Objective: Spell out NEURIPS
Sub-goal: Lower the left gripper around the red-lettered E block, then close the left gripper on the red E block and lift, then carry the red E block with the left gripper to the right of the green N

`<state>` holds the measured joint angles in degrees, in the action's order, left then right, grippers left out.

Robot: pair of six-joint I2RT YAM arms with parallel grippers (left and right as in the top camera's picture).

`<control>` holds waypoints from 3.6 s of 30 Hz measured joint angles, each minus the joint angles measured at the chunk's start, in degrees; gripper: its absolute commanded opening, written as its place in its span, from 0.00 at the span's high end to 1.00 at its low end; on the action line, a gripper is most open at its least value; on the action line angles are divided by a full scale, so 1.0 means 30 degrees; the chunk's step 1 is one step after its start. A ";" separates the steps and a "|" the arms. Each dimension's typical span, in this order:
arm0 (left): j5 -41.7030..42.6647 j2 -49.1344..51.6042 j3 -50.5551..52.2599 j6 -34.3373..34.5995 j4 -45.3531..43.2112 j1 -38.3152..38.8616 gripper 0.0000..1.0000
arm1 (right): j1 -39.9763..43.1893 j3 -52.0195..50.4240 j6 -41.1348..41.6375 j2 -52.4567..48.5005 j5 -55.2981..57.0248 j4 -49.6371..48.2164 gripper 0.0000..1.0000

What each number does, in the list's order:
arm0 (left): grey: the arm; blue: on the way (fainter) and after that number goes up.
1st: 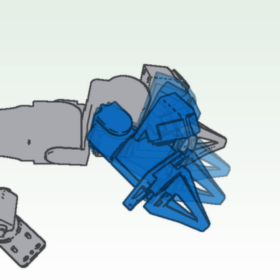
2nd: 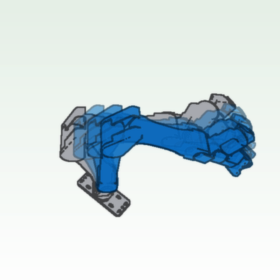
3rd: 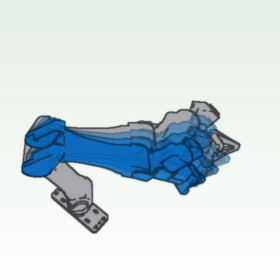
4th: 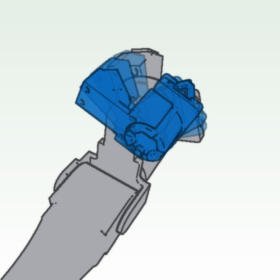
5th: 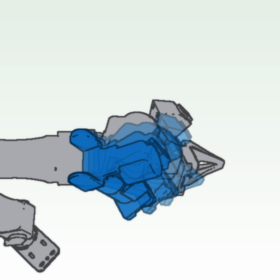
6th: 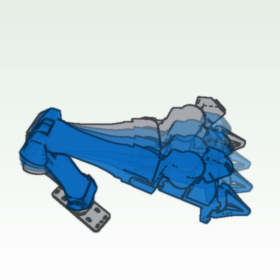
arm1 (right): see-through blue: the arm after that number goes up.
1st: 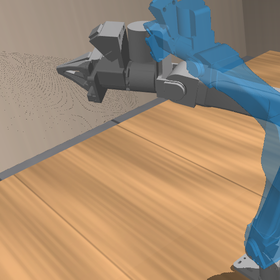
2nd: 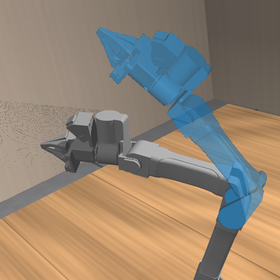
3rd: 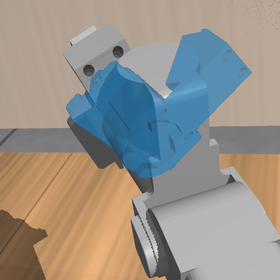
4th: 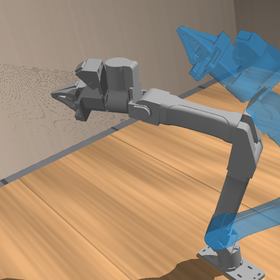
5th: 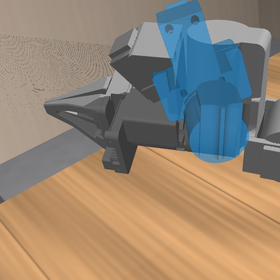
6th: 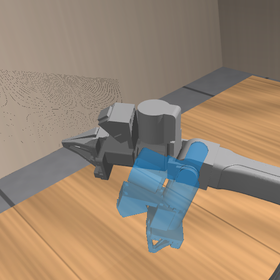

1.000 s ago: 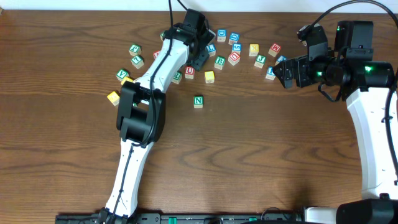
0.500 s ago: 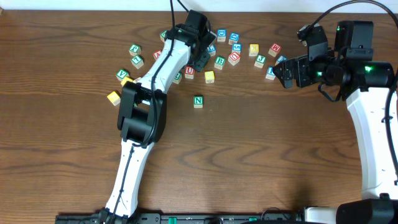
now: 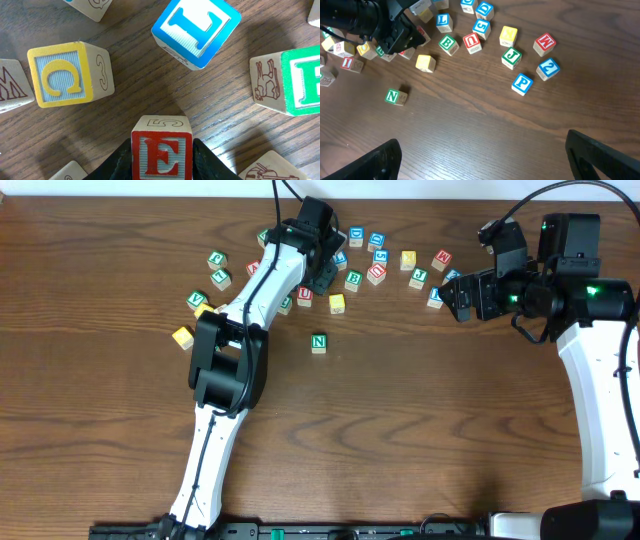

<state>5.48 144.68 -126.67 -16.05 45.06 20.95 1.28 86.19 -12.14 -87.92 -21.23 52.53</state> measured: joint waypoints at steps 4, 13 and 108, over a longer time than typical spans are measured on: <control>0.0000 0.0000 0.0000 0.0000 0.0000 0.0000 0.65 | 0.0000 0.0000 0.0000 0.0000 -0.0007 0.0000 0.01; -0.0015 -0.0080 0.0000 0.0430 0.0087 0.0000 0.65 | 0.0000 0.0000 0.0000 0.0000 -0.0007 0.0000 0.01; -0.1581 -0.7410 0.0860 0.8174 0.4903 0.0350 0.70 | 0.0000 0.0007 0.0000 0.0000 0.0000 0.0000 0.01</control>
<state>0.73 122.45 -124.09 8.47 59.77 22.00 1.28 86.21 -12.14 -87.92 -21.23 52.53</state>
